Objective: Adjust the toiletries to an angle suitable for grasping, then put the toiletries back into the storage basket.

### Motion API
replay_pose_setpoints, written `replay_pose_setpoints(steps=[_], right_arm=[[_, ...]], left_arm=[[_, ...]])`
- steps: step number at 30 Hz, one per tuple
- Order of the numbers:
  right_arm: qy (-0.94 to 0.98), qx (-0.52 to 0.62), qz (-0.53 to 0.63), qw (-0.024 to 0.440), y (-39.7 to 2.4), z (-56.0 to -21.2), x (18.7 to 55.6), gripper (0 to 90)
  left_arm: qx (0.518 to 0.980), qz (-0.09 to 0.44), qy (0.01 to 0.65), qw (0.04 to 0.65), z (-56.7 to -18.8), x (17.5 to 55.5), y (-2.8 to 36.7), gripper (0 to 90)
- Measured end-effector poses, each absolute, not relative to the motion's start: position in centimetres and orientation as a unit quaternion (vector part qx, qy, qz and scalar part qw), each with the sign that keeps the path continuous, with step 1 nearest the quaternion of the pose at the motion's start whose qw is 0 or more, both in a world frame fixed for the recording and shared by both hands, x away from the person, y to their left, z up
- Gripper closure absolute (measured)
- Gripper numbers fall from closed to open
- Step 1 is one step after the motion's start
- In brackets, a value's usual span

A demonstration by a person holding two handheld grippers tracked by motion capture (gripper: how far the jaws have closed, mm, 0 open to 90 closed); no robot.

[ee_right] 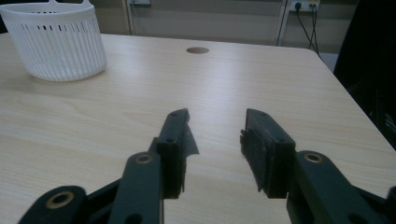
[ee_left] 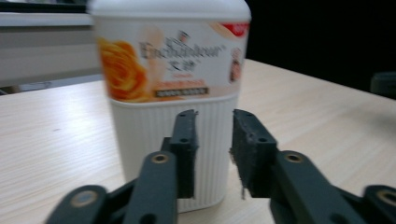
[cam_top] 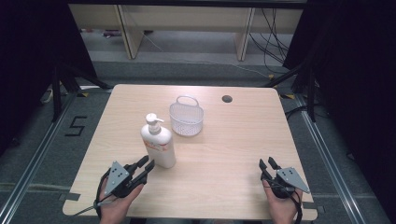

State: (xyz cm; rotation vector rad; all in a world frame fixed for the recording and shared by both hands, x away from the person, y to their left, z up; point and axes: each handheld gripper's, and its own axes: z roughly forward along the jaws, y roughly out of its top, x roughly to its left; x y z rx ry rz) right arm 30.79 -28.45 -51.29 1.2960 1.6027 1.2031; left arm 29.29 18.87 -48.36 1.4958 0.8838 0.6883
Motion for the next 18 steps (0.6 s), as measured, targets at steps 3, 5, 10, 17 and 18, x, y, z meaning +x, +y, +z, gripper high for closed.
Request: replay_pose_setpoints(steps=[3,5,10,17,18], right_arm=[[0.623,0.506,0.469,0.368,-28.5,-51.4,30.8,55.7],[0.622,0.502,0.474,0.368,-28.5,-51.4,30.9,54.9],[0.624,0.497,0.464,0.385,-28.6,-51.4,30.9,54.5],[0.616,0.511,0.466,0.376,-28.4,-51.4,30.9,51.1],[0.619,0.51,0.46,0.381,-28.4,-51.4,30.9,50.7]], left_arm=[[0.633,0.312,0.379,0.599,-47.6,28.8,18.9,57.2],[0.626,0.324,0.374,0.603,-47.3,28.7,18.7,53.1],[0.619,0.334,0.372,0.605,-46.6,28.7,18.4,51.7],[0.604,0.348,0.381,0.608,-45.6,29.2,18.5,49.4],[0.603,0.348,0.382,0.608,-45.4,29.4,18.4,49.4]])
